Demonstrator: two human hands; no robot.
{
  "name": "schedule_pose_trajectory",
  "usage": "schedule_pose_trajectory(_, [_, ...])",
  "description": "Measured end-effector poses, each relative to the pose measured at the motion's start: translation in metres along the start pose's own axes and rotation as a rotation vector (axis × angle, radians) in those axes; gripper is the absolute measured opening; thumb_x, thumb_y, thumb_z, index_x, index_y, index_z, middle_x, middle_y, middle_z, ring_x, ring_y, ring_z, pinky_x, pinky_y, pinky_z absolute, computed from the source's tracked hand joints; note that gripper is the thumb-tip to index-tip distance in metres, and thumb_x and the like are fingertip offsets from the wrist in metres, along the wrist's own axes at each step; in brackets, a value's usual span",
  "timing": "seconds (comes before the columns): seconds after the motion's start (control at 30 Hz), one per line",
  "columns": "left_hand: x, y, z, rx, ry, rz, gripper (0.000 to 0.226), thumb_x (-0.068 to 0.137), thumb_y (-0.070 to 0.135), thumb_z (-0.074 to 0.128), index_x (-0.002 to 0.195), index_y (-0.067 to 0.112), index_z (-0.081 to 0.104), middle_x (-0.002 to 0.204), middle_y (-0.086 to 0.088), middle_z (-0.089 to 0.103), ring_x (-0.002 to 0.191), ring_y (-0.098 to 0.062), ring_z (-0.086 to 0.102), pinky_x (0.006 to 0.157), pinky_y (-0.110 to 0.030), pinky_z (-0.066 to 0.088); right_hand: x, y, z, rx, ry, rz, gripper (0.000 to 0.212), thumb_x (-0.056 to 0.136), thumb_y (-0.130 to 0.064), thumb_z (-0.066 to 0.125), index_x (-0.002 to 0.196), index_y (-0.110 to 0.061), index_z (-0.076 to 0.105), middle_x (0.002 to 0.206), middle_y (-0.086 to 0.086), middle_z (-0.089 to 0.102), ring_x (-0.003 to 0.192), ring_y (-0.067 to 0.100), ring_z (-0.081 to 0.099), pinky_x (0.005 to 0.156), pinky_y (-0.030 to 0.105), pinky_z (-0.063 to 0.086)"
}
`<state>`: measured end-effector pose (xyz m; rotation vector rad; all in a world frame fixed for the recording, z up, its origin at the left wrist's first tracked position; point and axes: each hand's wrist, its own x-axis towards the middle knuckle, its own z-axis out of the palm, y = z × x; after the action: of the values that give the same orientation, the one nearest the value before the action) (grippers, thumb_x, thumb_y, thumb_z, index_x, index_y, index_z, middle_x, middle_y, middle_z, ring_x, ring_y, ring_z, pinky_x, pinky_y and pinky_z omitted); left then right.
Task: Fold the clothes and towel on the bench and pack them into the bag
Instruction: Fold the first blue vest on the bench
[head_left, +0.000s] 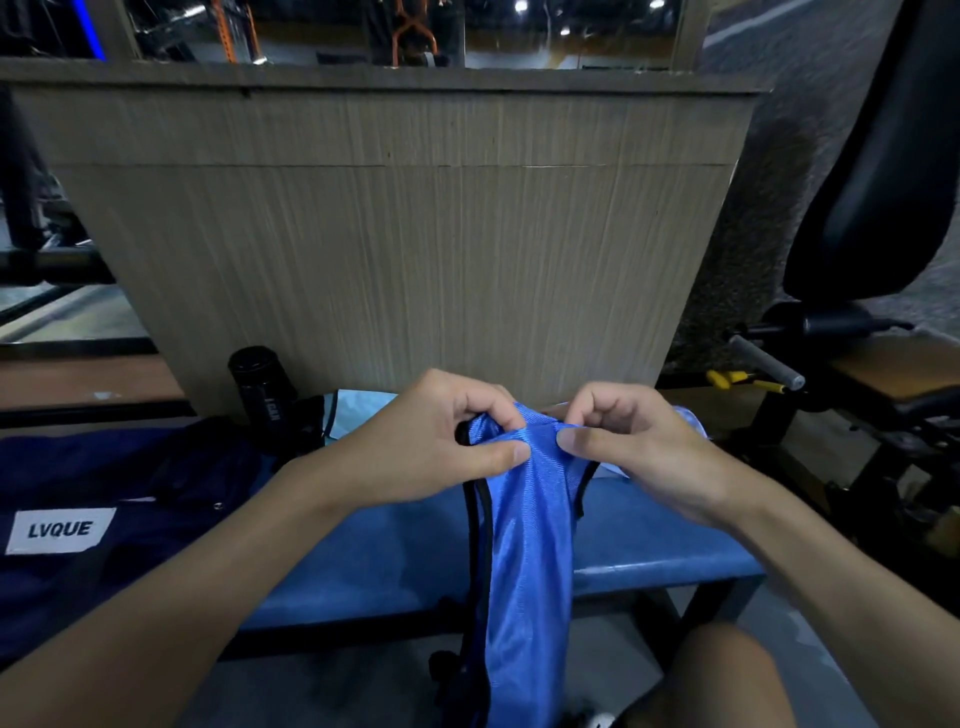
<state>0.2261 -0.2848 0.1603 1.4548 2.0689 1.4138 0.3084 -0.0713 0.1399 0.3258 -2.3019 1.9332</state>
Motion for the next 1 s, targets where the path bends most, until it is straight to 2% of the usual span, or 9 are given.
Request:
schedule_pose_trajectory(0.17, [-0.003, -0.008, -0.004, -0.042, 0.102, -0.061, 0.007, 0.086, 0.009, 0.072, 0.079, 0.011, 0.070, 0.073, -0.001, 0.066, 0.065, -0.010, 0.056, 0.062, -0.022, 0.043, 0.002, 0.002, 0.002, -0.181, 0.123, -0.067, 0.015, 0.090, -0.014, 0.068, 0.080, -0.007, 0.059, 0.078, 0.013, 0.062, 0.072, 0.020, 0.053, 0.070, 0.041, 0.042])
schedule_pose_trajectory(0.33, [-0.008, -0.020, 0.000, -0.083, 0.285, -0.110, 0.013, 0.080, 0.014, 0.080, 0.073, 0.018, 0.069, 0.064, 0.000, 0.062, 0.059, -0.016, 0.051, 0.055, -0.030, 0.041, 0.004, 0.002, 0.005, -0.280, 0.264, -0.162, 0.021, 0.090, -0.003, 0.066, 0.076, -0.017, 0.058, 0.069, -0.004, 0.060, 0.066, 0.007, 0.053, 0.063, 0.024, 0.043])
schedule_pose_trajectory(0.47, [-0.009, -0.021, 0.006, -0.089, 0.414, -0.078, 0.015, 0.080, 0.015, 0.080, 0.072, 0.020, 0.068, 0.068, -0.017, 0.062, 0.061, -0.020, 0.053, 0.057, -0.035, 0.044, 0.007, 0.003, 0.003, -0.375, 0.341, -0.190, 0.017, 0.090, -0.009, 0.069, 0.078, -0.017, 0.059, 0.071, 0.005, 0.061, 0.066, 0.020, 0.054, 0.065, 0.036, 0.045])
schedule_pose_trajectory(0.57, [-0.006, -0.021, 0.011, -0.071, 0.485, -0.072, 0.022, 0.083, 0.007, 0.078, 0.068, 0.017, 0.065, 0.056, 0.003, 0.058, 0.052, -0.012, 0.047, 0.052, -0.030, 0.040, 0.007, 0.003, 0.002, -0.420, 0.361, -0.181, 0.015, 0.091, -0.014, 0.068, 0.080, -0.016, 0.059, 0.074, 0.010, 0.063, 0.069, 0.030, 0.056, 0.065, 0.042, 0.047])
schedule_pose_trajectory(0.63, [-0.005, -0.022, 0.016, -0.058, 0.516, -0.056, 0.022, 0.081, 0.012, 0.080, 0.068, 0.020, 0.065, 0.053, 0.001, 0.057, 0.047, -0.010, 0.039, 0.045, -0.032, 0.032, 0.006, 0.001, 0.003, -0.423, 0.375, -0.179, 0.015, 0.092, -0.014, 0.067, 0.080, -0.015, 0.058, 0.073, 0.014, 0.062, 0.066, 0.031, 0.055, 0.064, 0.044, 0.046])
schedule_pose_trajectory(0.73, [-0.002, -0.023, 0.020, -0.094, 0.527, -0.020, 0.011, 0.077, 0.022, 0.076, 0.071, 0.024, 0.067, 0.069, -0.019, 0.060, 0.054, -0.020, 0.042, 0.048, -0.044, 0.034, 0.005, -0.002, 0.003, -0.382, 0.401, -0.182, 0.016, 0.092, -0.012, 0.066, 0.079, -0.012, 0.057, 0.065, 0.014, 0.059, 0.056, 0.019, 0.047, 0.054, 0.037, 0.039])
schedule_pose_trajectory(0.8, [0.000, -0.024, 0.022, -0.124, 0.526, -0.010, 0.010, 0.077, 0.022, 0.075, 0.071, 0.025, 0.067, 0.069, -0.013, 0.062, 0.059, -0.020, 0.048, 0.055, -0.044, 0.040, 0.003, -0.002, 0.002, -0.381, 0.405, -0.167, 0.016, 0.092, -0.011, 0.066, 0.079, -0.013, 0.056, 0.059, 0.002, 0.054, 0.049, 0.009, 0.043, 0.047, 0.028, 0.035])
schedule_pose_trajectory(0.9, [0.003, -0.023, 0.023, -0.135, 0.493, 0.001, 0.009, 0.078, 0.025, 0.074, 0.074, 0.024, 0.066, 0.067, -0.002, 0.061, 0.060, -0.019, 0.050, 0.057, -0.045, 0.042, 0.002, -0.004, 0.001, -0.340, 0.326, -0.171, 0.017, 0.086, -0.005, 0.071, 0.090, -0.017, 0.059, 0.075, -0.008, 0.059, 0.058, 0.000, 0.051, 0.056, 0.016, 0.042])
schedule_pose_trajectory(1.0, [0.006, -0.023, 0.021, -0.107, 0.438, 0.003, 0.009, 0.079, 0.032, 0.073, 0.078, 0.025, 0.068, 0.069, -0.020, 0.058, 0.060, -0.021, 0.046, 0.054, -0.048, 0.039, -0.001, -0.003, -0.001, -0.361, 0.211, -0.122, 0.035, 0.081, -0.015, 0.076, 0.112, -0.022, 0.061, 0.093, -0.007, 0.066, 0.081, -0.003, 0.062, 0.076, 0.012, 0.047])
